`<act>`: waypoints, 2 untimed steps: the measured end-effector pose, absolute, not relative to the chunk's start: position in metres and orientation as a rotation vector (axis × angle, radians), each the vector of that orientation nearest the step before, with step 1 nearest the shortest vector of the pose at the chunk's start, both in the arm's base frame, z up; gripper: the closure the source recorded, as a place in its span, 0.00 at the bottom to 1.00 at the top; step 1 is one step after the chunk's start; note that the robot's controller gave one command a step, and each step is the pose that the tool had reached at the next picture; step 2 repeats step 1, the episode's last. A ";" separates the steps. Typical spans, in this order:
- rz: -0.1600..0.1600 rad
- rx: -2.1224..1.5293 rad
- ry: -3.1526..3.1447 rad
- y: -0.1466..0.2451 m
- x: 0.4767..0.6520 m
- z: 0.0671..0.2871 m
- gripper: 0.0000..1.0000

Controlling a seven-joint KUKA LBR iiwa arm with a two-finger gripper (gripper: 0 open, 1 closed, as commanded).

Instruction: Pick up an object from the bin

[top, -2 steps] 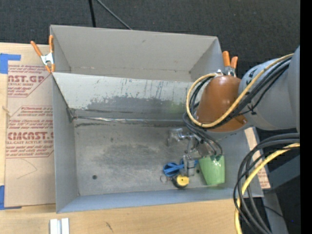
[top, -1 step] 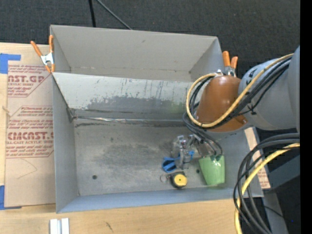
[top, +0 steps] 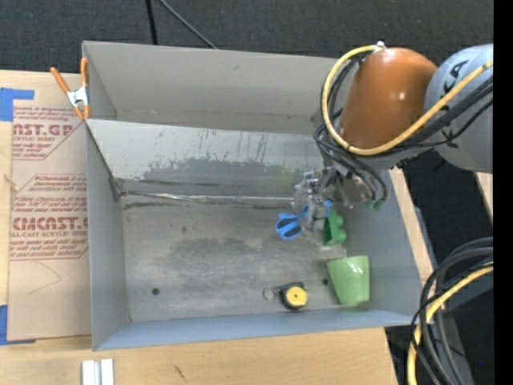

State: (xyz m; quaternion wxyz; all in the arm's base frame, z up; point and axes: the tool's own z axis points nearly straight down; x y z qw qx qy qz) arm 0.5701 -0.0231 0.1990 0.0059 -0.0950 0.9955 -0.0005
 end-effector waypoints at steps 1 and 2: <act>-0.005 -0.343 3.110 -0.068 0.561 0.333 1.00; -0.005 -0.343 3.110 -0.068 0.561 0.333 1.00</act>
Offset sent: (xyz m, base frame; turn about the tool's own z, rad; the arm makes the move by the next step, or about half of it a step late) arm -0.0114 -0.0439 0.1286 -0.0316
